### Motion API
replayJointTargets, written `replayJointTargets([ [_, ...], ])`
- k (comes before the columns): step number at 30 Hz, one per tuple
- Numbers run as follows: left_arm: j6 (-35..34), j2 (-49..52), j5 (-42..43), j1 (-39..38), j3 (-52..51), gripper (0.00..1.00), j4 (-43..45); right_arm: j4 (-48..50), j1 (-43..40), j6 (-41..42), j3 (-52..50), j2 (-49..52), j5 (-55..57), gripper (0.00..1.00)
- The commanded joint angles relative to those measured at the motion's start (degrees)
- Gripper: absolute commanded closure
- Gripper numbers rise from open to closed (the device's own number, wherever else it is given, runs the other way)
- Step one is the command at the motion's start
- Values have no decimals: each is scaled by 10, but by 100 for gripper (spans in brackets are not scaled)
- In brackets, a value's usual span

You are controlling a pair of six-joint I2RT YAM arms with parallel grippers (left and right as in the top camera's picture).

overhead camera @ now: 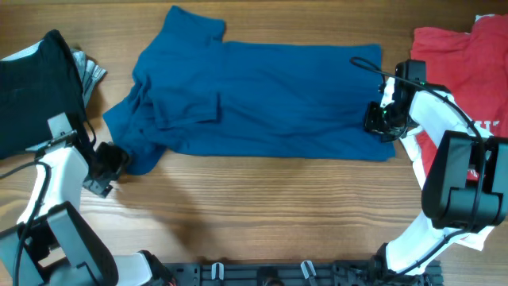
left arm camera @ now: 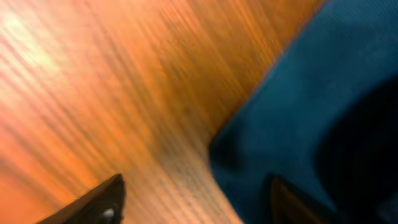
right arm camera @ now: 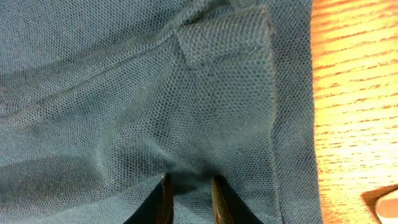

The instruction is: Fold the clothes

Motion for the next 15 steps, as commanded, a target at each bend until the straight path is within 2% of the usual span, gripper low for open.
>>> replayJointTargets([
  [1,39,7,105,0,-27,15,38,-12,3,-10,-6,20,-3,78],
  [4,44,22,104,0,-50,16,86,-12,3,-10,-6,20,-3,78],
  [6,44,38,104,0,-62,21,102,-12,3,-10,-6,20,-3,78],
  [9,60,55,102,0,-66,51,123,-12,3,-10,-6,20,-3,78],
  [10,61,55,98,0,-66,67,131,-12,3,-10,-6,20,-3,79],
  [11,61,53,87,0,-65,95,141,-12,3,-10,-6,20,-3,78],
  [13,67,42,30,0,-49,96,155,-12,3,-10,-6,20,-3,78],
  [15,106,24,-13,0,-19,96,151,-12,3,-10,-6,20,-3,78],
])
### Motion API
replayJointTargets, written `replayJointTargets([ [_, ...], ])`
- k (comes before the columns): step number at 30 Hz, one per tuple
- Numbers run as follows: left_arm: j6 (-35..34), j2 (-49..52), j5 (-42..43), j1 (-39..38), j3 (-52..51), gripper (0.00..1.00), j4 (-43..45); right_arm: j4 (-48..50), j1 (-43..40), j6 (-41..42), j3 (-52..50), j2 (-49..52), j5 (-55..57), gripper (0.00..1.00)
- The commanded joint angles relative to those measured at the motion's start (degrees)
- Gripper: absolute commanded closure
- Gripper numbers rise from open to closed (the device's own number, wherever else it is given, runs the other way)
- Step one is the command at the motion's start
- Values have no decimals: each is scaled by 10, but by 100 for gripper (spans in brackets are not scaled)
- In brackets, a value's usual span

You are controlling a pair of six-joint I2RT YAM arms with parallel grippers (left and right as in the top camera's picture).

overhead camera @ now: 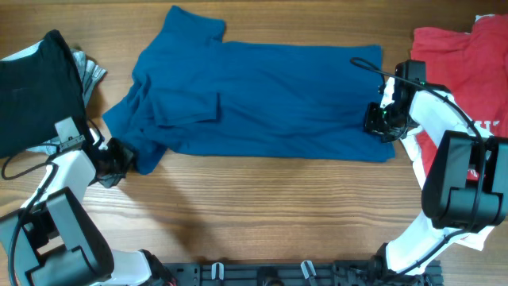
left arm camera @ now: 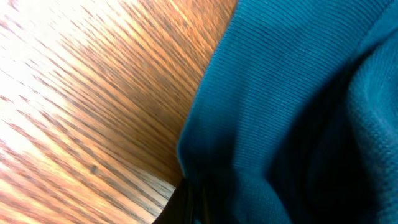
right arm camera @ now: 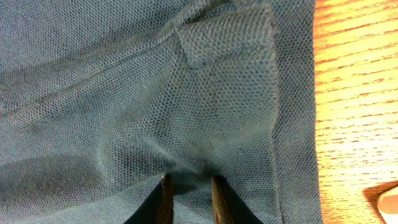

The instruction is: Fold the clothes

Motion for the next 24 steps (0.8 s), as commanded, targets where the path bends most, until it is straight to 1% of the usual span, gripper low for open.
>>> replayJointTargets([
  [1,49,-25,-118,2,47,96,-2,-8,3,-10,-7,20,-2,79],
  [3,59,-45,-171,2,75,96,0,-8,3,-10,-7,20,-2,79],
  [5,101,-64,-221,2,99,96,15,-7,3,-10,-7,20,5,78],
  [8,179,-69,-232,2,104,96,43,-8,3,4,-7,20,37,79],
  [11,217,-69,-280,2,104,96,68,-7,1,12,-7,20,57,78],
  [12,236,-69,-283,2,104,96,79,-8,0,23,-7,20,71,78],
  [13,255,-69,-283,1,104,95,85,-10,-3,39,-7,20,93,78],
  [14,259,-69,-283,1,104,93,84,-12,-7,54,-7,20,110,78],
  [15,258,-69,-281,1,104,88,73,-11,-13,56,-7,20,112,79],
  [16,258,-69,-270,1,104,82,55,-11,-18,55,-7,20,113,79],
  [18,258,-69,-223,1,104,77,15,-12,-33,60,-7,20,116,78],
  [20,258,-69,-207,1,104,77,-5,-12,-43,65,-7,20,115,79],
  [21,256,-69,-207,1,104,79,-9,-12,-45,64,-7,20,114,79],
  [22,249,-70,-199,0,104,85,-11,-14,-46,63,-7,20,114,79],
  [24,248,-82,-128,-9,104,87,-10,-16,-45,63,-7,20,114,78],
])
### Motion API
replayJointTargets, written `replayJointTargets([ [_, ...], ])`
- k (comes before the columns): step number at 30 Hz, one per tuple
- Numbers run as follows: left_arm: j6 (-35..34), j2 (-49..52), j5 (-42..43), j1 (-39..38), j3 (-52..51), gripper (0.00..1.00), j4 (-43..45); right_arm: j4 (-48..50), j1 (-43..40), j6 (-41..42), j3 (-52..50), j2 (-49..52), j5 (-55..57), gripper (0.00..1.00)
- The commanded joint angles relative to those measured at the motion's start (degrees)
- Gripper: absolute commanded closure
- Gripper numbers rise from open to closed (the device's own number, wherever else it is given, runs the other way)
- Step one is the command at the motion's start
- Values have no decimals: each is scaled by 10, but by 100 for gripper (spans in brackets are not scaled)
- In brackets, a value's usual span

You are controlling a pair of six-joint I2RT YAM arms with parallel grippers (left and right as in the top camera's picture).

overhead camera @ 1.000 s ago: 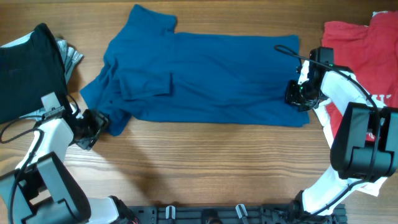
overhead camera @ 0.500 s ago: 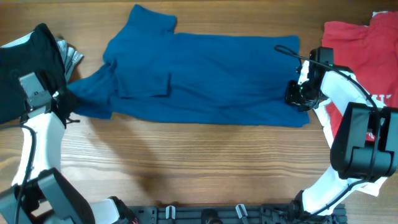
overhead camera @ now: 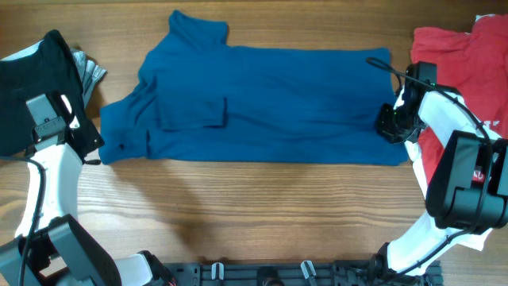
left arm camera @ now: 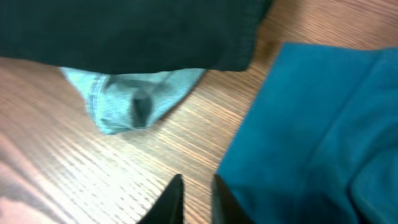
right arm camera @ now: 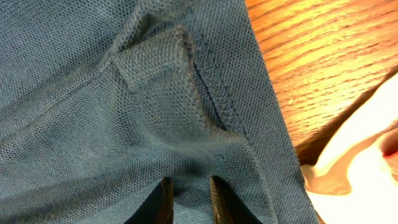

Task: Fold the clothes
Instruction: 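Grasp the blue shirt's top corners with both grippers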

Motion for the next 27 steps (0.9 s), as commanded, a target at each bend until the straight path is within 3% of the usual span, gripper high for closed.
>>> replayJointTargets([
  [1,-20,-33,144,-25,4,87,6,-7,-11,11,-8,20,44,79],
  [5,-45,-38,241,-104,4,90,41,-2,-11,12,-8,20,35,79],
  [9,-47,1,211,-178,4,94,40,-1,-11,12,-8,20,35,79],
  [14,-102,99,142,-173,2,96,31,-2,-11,10,-8,20,36,79],
  [21,-143,146,101,-150,1,96,-117,-40,-12,6,-8,20,36,79],
  [27,-220,146,73,-130,1,96,-244,-143,-12,-4,-8,20,36,79],
])
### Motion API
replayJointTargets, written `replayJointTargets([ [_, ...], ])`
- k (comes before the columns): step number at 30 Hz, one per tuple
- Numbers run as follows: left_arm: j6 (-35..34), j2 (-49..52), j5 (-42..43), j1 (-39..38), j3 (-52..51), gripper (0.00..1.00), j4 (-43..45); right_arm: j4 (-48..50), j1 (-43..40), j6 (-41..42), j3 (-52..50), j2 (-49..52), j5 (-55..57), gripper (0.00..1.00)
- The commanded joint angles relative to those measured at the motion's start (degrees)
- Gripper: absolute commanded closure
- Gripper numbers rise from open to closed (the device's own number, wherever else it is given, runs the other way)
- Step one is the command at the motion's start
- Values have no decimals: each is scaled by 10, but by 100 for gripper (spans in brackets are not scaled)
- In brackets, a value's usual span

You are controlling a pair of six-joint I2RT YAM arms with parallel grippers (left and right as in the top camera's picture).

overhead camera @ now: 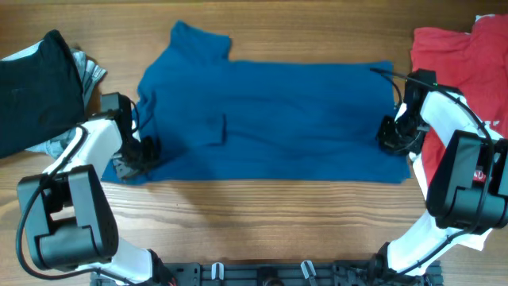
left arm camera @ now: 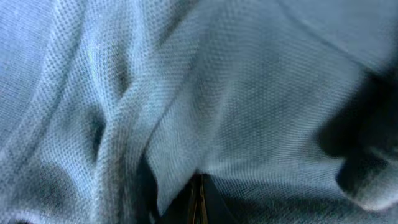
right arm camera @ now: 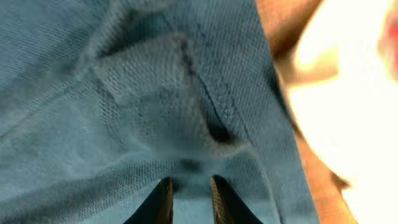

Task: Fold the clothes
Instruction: 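Grasp the blue shirt's top corners with both grippers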

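Note:
A blue polo shirt (overhead camera: pixel 278 111) lies spread flat across the table, collar end to the left and hem to the right. My left gripper (overhead camera: pixel 141 152) rests on its lower left corner by the sleeve. In the left wrist view blue knit (left arm camera: pixel 249 106) fills the frame and the gripper (left arm camera: pixel 198 200) is shut with fabric bunched at its tips. My right gripper (overhead camera: pixel 390 137) sits at the right hem. In the right wrist view this gripper (right arm camera: pixel 189 193) is shut on a fold of the shirt (right arm camera: pixel 124 124) next to the side slit.
A black garment (overhead camera: pixel 36 87) lies over a light grey one (overhead camera: pixel 94 73) at the far left. A red garment (overhead camera: pixel 460 63) with white cloth under it (right arm camera: pixel 348 93) lies at the far right, touching the right arm. Bare wood (overhead camera: pixel 262 222) runs along the front.
My left gripper has moved from beside the black garment onto the shirt's lower left corner and is now shut in fabric. The sleeve no longer sticks out left. The right gripper has hardly shifted.
The shirt first lay rumpled at its left end, my left gripper open on the wood beside the sleeve and my right holding the hem. Then the left gripper was at the sleeve. Then the shirt lay flatter and further right, sleeve spread left. Now the left gripper sits on it.

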Motion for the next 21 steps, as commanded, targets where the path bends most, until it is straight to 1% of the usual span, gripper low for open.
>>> replayJointTargets([
  [1,-54,13,-35,33,-11,96,-58,-37,-5,-5,-10,20,23,79],
  [4,-54,13,-34,53,-11,96,-95,-71,-5,5,-10,18,21,79],
  [8,-52,-22,8,53,-10,96,-90,-52,-5,-5,-9,-26,-26,78],
  [10,-51,-71,31,52,3,96,-87,-37,-5,-5,0,-71,-29,73],
  [11,-51,-91,38,52,11,96,-87,-31,-5,-7,7,-90,-29,68],
  [12,-51,-119,50,52,24,94,-85,-16,-5,-17,19,-117,-30,62],
  [13,-51,-146,67,52,37,85,-79,-4,-5,-23,26,-134,-31,48],
  [14,-51,-179,91,52,49,71,-63,18,-5,-24,34,-155,-32,38],
  [15,-51,-212,125,52,54,41,-32,47,-5,-45,40,-176,-51,35],
  [16,-51,-232,146,52,54,31,-2,73,-5,-64,43,-188,-76,33],
  [17,-52,-248,167,52,54,30,33,96,-5,-72,45,-197,-101,32],
  [19,-52,-264,185,40,54,17,104,122,-5,-80,49,-200,-131,31],
  [20,-54,-263,185,31,54,6,128,129,-5,-81,50,-199,-138,31],
  [21,-54,-254,185,21,54,0,151,132,-5,-82,50,-199,-139,31],
])
